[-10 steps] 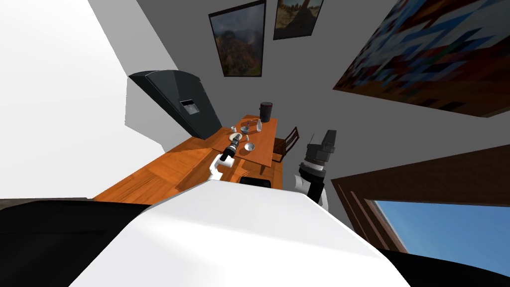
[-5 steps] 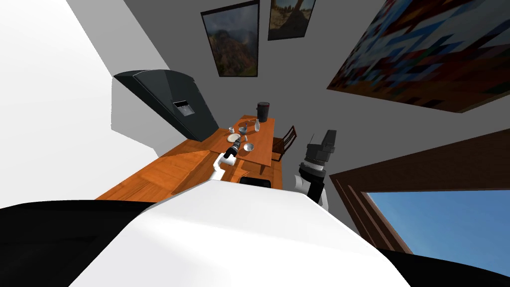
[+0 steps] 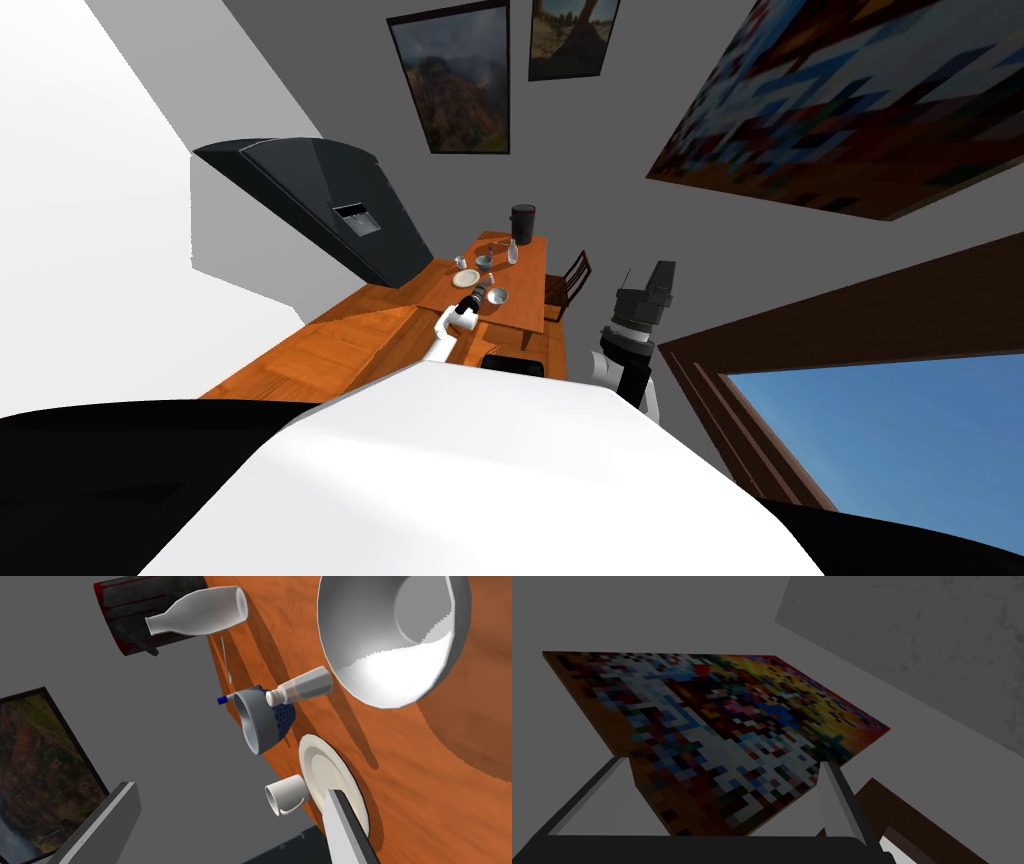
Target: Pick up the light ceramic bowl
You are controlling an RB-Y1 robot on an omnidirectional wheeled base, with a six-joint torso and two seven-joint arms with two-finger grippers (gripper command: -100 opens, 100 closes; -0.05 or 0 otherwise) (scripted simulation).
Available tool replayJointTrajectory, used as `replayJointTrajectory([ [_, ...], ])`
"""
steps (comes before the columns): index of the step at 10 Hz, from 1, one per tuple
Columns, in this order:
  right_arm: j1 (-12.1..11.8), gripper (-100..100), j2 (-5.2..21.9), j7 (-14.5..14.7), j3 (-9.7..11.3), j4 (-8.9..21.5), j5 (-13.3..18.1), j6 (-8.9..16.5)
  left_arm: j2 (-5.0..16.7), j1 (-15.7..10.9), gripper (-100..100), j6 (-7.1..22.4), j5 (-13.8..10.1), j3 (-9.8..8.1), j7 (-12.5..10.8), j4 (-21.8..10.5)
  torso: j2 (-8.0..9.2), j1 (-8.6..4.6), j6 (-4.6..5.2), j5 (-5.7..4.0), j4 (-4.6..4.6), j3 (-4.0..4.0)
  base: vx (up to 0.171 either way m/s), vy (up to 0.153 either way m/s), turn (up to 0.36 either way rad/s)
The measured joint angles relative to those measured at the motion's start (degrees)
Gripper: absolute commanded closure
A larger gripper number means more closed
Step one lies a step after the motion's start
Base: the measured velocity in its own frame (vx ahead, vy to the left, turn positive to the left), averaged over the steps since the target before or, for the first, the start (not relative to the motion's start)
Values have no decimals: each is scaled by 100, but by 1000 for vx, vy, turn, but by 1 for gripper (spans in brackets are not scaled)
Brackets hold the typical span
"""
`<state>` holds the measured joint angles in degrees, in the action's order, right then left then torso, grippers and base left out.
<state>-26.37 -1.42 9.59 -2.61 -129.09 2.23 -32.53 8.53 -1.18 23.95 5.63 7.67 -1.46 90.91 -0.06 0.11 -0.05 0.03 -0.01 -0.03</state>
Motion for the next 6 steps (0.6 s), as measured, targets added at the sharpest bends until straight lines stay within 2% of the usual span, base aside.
replayJointTrajectory([
  [2,1,0,0,0,0,0,0,0,-37,-275,-100,300,-77,-4,-2,-378,-1,4,3,1,0,0,5,49,-139],
  [4,0,0,0,0,0,0,0,0,-52,-404,-100,637,-144,7,4,-556,-6,2,2,1,-1,-3,18,34,-88],
  [6,0,0,0,0,0,0,0,0,-99,-523,-100,841,-163,7,5,-803,-4,-1,1,0,-1,-3,15,44,-163],
])
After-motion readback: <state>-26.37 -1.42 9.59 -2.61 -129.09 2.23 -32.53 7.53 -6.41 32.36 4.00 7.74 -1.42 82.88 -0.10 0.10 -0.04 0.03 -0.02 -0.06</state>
